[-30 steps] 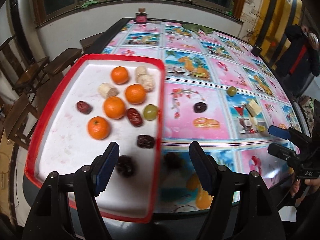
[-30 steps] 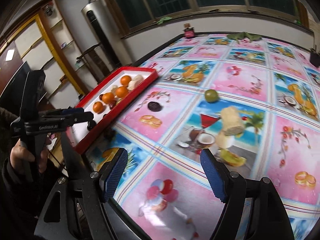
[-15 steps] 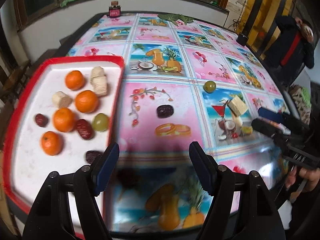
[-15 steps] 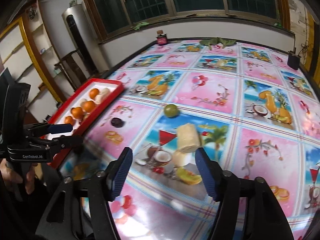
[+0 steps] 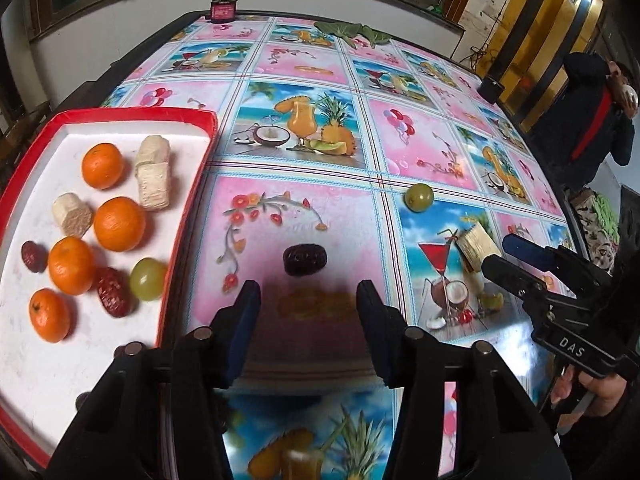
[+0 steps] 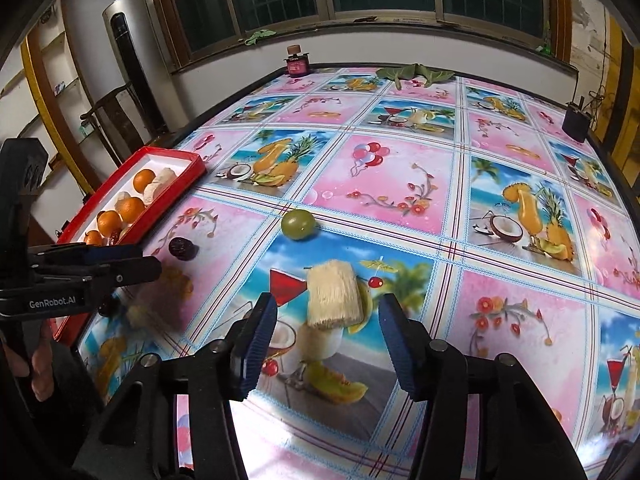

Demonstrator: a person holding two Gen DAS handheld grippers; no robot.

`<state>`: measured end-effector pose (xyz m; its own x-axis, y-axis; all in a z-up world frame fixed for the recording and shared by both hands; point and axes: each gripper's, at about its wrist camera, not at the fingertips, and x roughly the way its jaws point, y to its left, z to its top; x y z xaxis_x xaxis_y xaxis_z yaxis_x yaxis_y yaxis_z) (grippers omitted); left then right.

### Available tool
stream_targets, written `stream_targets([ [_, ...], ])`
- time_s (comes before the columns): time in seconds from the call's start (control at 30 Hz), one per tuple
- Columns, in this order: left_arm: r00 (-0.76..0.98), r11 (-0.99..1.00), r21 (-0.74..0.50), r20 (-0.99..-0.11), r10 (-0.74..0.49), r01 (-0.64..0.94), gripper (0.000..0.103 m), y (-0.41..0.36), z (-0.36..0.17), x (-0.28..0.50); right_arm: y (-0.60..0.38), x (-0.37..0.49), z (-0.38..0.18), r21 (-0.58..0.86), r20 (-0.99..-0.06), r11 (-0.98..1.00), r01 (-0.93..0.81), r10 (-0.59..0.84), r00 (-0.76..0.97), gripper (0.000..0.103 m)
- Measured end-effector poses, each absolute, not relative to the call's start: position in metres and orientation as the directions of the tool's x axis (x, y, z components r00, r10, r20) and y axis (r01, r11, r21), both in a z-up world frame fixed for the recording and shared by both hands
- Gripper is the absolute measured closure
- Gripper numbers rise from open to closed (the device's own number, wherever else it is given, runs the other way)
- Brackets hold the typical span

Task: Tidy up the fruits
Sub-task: 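Grasp a dark date with the left tool while the right tool grasps a white chunk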

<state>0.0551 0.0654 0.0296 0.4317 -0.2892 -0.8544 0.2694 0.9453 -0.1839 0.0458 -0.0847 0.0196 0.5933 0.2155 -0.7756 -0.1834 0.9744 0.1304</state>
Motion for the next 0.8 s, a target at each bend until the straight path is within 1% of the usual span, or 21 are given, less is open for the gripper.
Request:
stream_targets([
  [0.03, 0.431, 0.946, -0.184, -0.855, -0.288, 0.269, 0.062, 0.064, 0.028, 0.057, -0.085, 0.047, 0.019, 0.128, -0.777, 0.975, -0.181, 0.212, 0.593, 0.049],
  [0.3, 0.419, 0.948, -0.177, -0.864, -0.279, 0.266, 0.064, 0.055, 0.016, 0.069, -0.083, 0.052, 0.016, 0.114, -0.782, 0.977, -0.18, 0.2, 0.59, 0.052],
  [0.37, 0.424, 0.949, -0.164, -0.865, -0.269, 0.269, 0.069, 0.054, 0.016, 0.069, -0.082, 0.053, 0.015, 0.108, -0.784, 0.977, -0.184, 0.198, 0.588, 0.053],
  [0.43, 0.423, 0.948, -0.164, -0.865, -0.271, 0.271, 0.07, 0.053, 0.016, 0.07, -0.081, 0.055, 0.013, 0.11, -0.787, 0.976, -0.188, 0.201, 0.584, 0.054],
  [0.53, 0.425, 0.949, -0.156, -0.865, -0.265, 0.273, 0.08, 0.052, 0.015, 0.071, -0.08, 0.056, 0.011, 0.111, -0.79, 0.976, -0.189, 0.202, 0.578, 0.055],
  [0.73, 0.431, 0.948, -0.134, -0.866, -0.253, 0.288, 0.08, 0.048, 0.015, 0.072, -0.077, 0.059, 0.007, 0.103, -0.797, 0.976, -0.194, 0.198, 0.571, 0.059],
  [0.8, 0.431, 0.948, -0.133, -0.866, -0.254, 0.29, 0.08, 0.048, 0.015, 0.071, -0.076, 0.06, 0.006, 0.1, -0.799, 0.976, -0.195, 0.195, 0.568, 0.063],
])
